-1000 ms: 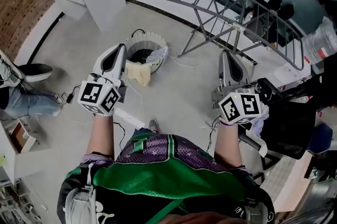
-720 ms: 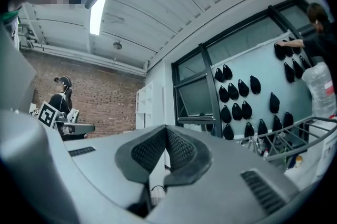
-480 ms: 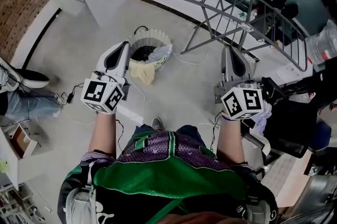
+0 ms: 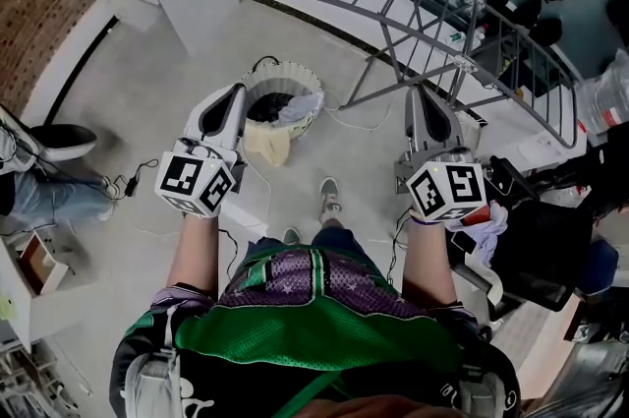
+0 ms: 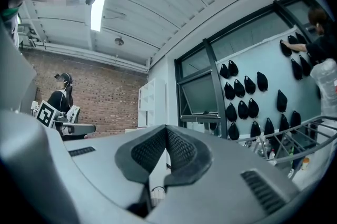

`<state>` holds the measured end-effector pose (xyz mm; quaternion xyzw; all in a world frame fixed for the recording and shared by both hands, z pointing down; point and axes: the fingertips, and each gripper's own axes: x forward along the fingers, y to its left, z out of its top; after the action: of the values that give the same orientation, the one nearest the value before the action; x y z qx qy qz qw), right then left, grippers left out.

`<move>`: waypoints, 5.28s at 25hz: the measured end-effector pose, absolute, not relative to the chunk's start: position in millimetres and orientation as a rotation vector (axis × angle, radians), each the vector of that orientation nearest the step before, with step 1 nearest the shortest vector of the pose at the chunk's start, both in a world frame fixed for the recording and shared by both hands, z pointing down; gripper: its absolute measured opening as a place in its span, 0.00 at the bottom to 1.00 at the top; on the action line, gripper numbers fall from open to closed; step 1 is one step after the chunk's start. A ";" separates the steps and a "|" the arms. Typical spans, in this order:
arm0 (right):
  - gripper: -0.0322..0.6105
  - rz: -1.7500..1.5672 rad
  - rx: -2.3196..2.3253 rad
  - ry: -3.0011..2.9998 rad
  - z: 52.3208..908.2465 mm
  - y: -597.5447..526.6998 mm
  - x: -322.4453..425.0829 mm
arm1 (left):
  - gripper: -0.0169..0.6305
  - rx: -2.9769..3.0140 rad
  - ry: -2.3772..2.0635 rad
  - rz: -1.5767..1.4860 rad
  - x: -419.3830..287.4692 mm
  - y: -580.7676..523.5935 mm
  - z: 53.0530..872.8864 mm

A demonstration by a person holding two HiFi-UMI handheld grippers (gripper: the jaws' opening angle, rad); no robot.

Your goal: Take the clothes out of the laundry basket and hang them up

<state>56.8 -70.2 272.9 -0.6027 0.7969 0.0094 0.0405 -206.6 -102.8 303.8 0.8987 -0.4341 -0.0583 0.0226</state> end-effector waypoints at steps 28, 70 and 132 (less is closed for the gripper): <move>0.45 -0.099 -1.618 2.758 371.8 -236.3 44.2 | 0.05 2.757 -1.498 -0.087 -153.6 -197.1 337.9; 0.44 -0.609 -1.758 2.897 952.3 -384.7 38.3 | 0.05 2.713 -1.374 0.064 -143.8 -320.5 715.9; 0.09 -0.461 -1.831 2.994 619.4 -370.6 12.2 | 0.05 2.554 -1.620 0.003 -240.0 -233.6 425.8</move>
<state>12.2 -370.6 619.4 -0.5071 0.8291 -0.1277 -0.1979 -240.0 -233.6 425.8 0.8429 -0.5348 0.0009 0.0587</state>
